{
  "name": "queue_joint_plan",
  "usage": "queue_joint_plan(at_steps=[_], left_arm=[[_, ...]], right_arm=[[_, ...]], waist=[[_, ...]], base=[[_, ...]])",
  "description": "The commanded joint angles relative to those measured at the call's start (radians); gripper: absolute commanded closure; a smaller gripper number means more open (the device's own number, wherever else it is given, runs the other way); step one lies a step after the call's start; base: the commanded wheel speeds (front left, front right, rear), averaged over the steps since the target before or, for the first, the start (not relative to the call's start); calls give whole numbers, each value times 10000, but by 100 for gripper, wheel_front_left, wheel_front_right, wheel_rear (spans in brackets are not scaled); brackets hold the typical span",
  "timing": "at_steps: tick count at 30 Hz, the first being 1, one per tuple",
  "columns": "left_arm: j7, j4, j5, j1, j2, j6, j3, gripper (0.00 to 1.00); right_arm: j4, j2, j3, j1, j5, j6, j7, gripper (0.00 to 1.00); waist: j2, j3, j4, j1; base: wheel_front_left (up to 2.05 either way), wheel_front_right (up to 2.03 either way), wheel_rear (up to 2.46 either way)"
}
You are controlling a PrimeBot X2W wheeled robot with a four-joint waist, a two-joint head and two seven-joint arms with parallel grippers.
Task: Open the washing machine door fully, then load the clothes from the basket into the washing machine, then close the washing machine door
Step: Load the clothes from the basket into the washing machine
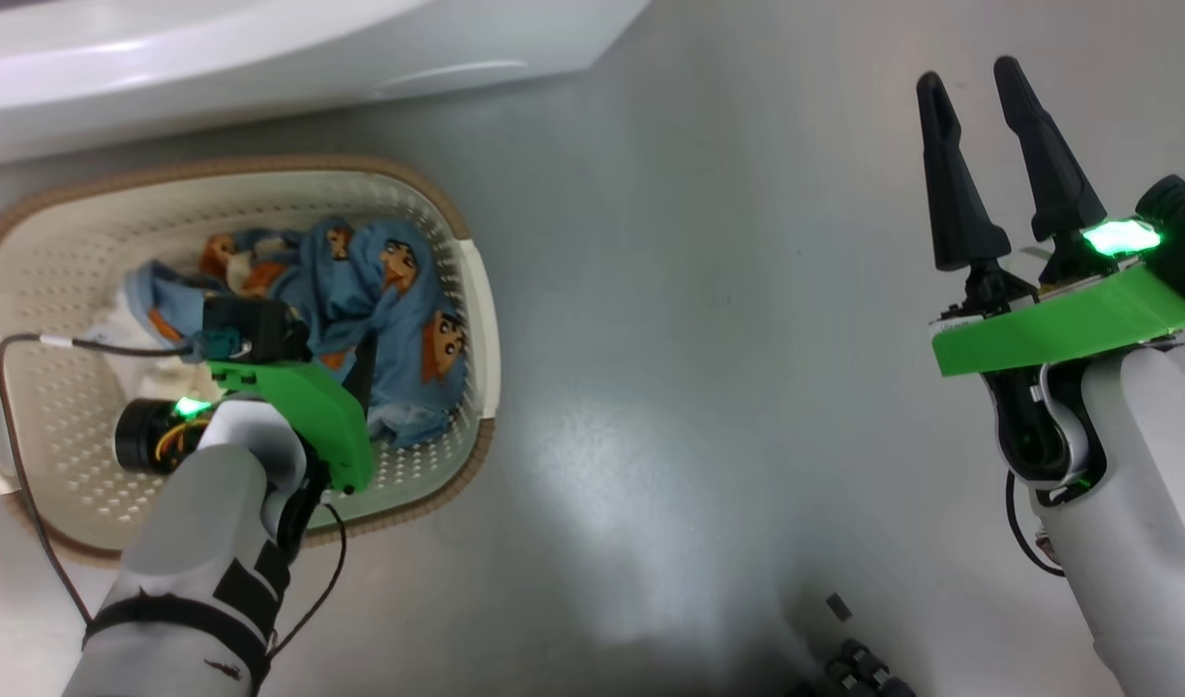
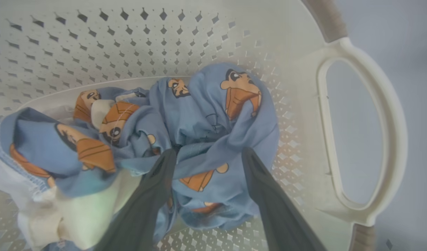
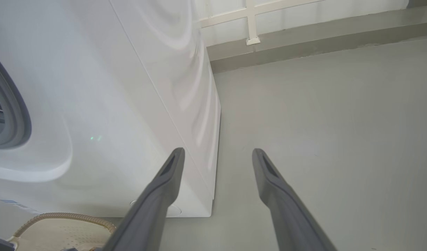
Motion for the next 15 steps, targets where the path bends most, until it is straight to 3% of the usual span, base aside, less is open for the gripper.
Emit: queue_joint_plan(at_steps=[1,15], left_arm=[[-108,26,66,-8,185,-39,38,0],[551,181,-688,-694,402,-63,-1179,0]], right_arm=[[-264,16,177,111,-85,46,-78,0],[-324,220,347,-193,-43,46,-78,0]], waist=[[0,347,-237,-1],[0,1236,-770,-1]], base=[[0,0,0],[0,0,0]])
